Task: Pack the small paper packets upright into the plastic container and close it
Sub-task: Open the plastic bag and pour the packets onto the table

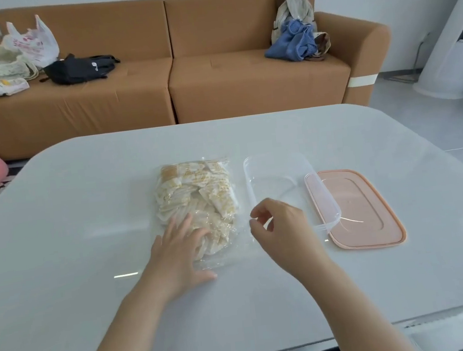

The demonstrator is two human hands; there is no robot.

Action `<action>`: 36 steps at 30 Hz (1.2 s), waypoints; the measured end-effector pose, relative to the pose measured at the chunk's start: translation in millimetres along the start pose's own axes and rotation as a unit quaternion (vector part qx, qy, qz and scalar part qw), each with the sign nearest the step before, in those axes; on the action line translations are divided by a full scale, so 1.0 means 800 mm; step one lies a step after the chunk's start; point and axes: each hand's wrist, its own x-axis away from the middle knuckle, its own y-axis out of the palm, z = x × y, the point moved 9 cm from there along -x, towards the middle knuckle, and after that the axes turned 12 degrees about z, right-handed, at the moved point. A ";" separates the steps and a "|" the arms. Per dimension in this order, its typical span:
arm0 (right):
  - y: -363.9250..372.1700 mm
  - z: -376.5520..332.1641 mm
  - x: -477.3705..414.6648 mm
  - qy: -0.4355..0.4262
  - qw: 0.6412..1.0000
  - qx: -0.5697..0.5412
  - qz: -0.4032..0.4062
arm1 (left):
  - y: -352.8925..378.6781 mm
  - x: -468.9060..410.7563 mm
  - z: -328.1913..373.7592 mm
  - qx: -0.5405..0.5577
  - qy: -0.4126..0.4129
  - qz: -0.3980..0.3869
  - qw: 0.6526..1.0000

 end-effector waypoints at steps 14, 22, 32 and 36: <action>0.101 0.042 0.066 0.249 0.939 -0.094 -0.218 | -0.044 0.014 -0.001 0.064 0.064 0.155 0.984; 0.142 0.029 0.073 0.420 0.789 -0.412 -0.178 | -0.040 0.004 -0.009 0.136 0.001 0.132 0.982; 0.144 0.038 0.063 0.418 0.815 -0.370 -0.154 | -0.032 -0.002 -0.011 0.193 -0.009 0.127 0.973; 0.146 0.044 0.062 0.408 0.837 -0.343 -0.126 | -0.028 0.000 -0.019 0.234 -0.042 0.167 0.957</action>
